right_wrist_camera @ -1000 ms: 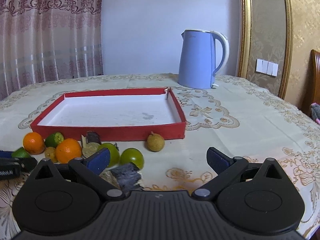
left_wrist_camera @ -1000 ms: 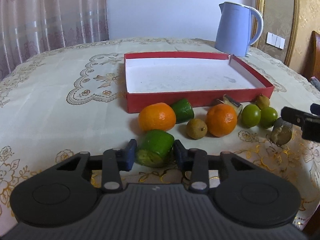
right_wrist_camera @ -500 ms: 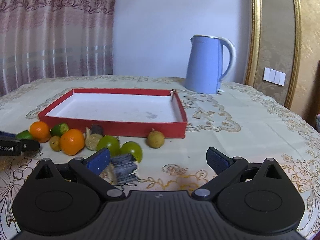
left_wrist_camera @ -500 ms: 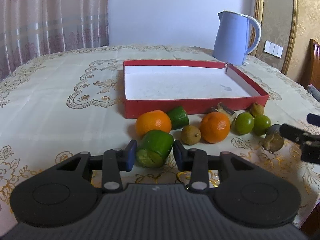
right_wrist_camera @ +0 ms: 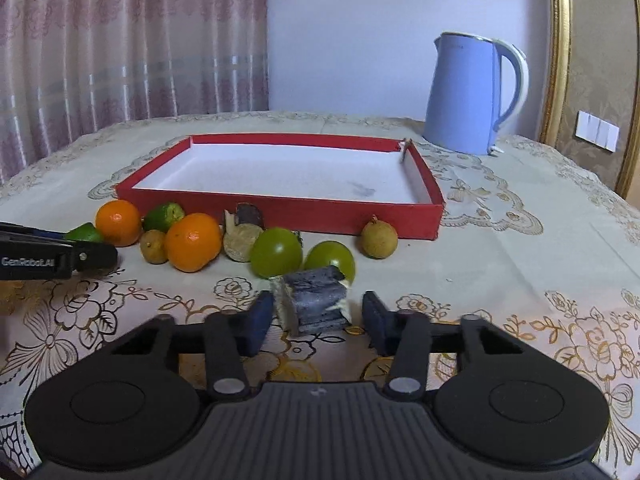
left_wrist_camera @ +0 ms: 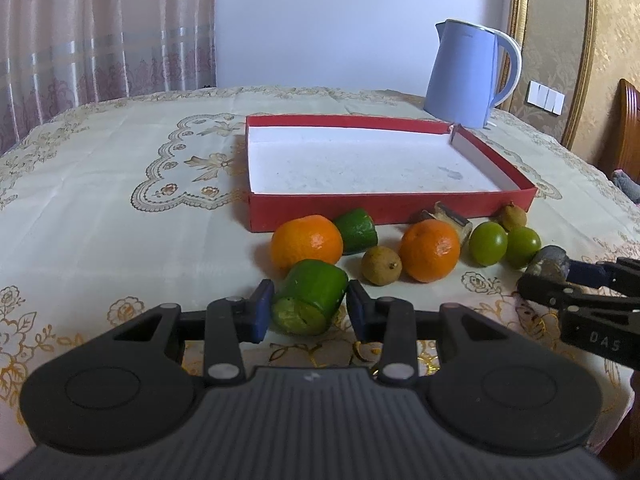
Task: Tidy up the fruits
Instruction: 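Carry the eggplant chunk into the red box and open the right gripper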
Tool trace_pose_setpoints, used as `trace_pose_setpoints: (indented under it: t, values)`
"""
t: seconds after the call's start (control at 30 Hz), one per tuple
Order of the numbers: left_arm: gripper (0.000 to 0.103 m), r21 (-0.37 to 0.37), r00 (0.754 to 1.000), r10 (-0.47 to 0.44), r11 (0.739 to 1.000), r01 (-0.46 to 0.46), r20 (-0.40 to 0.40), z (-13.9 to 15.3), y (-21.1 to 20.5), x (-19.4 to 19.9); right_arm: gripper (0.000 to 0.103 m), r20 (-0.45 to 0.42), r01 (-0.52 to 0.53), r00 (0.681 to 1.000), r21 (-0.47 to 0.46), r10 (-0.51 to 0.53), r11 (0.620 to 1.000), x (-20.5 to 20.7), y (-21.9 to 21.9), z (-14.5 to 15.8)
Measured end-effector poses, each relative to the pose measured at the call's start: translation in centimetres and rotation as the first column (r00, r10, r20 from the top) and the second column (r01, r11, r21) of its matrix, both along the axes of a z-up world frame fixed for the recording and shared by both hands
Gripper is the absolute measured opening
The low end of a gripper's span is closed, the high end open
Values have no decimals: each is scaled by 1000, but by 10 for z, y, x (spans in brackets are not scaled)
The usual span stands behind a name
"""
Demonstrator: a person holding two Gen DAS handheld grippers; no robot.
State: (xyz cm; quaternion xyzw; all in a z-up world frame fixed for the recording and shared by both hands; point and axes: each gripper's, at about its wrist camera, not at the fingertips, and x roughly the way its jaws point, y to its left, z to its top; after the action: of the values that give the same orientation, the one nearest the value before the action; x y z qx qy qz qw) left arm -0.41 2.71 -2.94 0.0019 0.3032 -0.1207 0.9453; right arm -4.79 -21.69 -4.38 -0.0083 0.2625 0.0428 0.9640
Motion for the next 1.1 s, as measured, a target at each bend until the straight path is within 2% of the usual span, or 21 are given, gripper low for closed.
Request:
trace_pose_setpoints:
  t: [0.17, 0.27, 0.33, 0.47, 0.63, 0.9, 1.1]
  values:
    - [36, 0, 1000, 0, 1000, 0, -3, -2, 0, 0, 38, 24, 2, 1000, -26, -1, 1000, -3, 3, -2]
    - [36, -3, 1000, 0, 1000, 0, -3, -2, 1, 0, 37, 27, -4, 1000, 0, 4, 1000, -4, -1, 2]
    - [36, -6, 1000, 0, 1000, 0, -3, -1, 1, 0, 37, 52, -3, 999, 9, 3, 1000, -7, -3, 9]
    - [36, -11, 1000, -4, 1000, 4, -6, -3, 0, 1, 37, 140, 9, 990, -32, -5, 999, -7, -4, 27]
    - [36, -25, 1000, -3, 1000, 3, -9, -3, 2, 2, 37, 187, 40, 982, -86, -23, 995, 21, -5, 37]
    - [36, -29, 1000, -15, 999, 15, -12, -3, 2, 1, 37, 133, 41, 991, -102, -28, 994, 84, -6, 35]
    - [36, -32, 1000, -19, 999, 19, -14, -3, 2, 3, 37, 46, 16, 999, -123, -10, 992, 130, -2, 26]
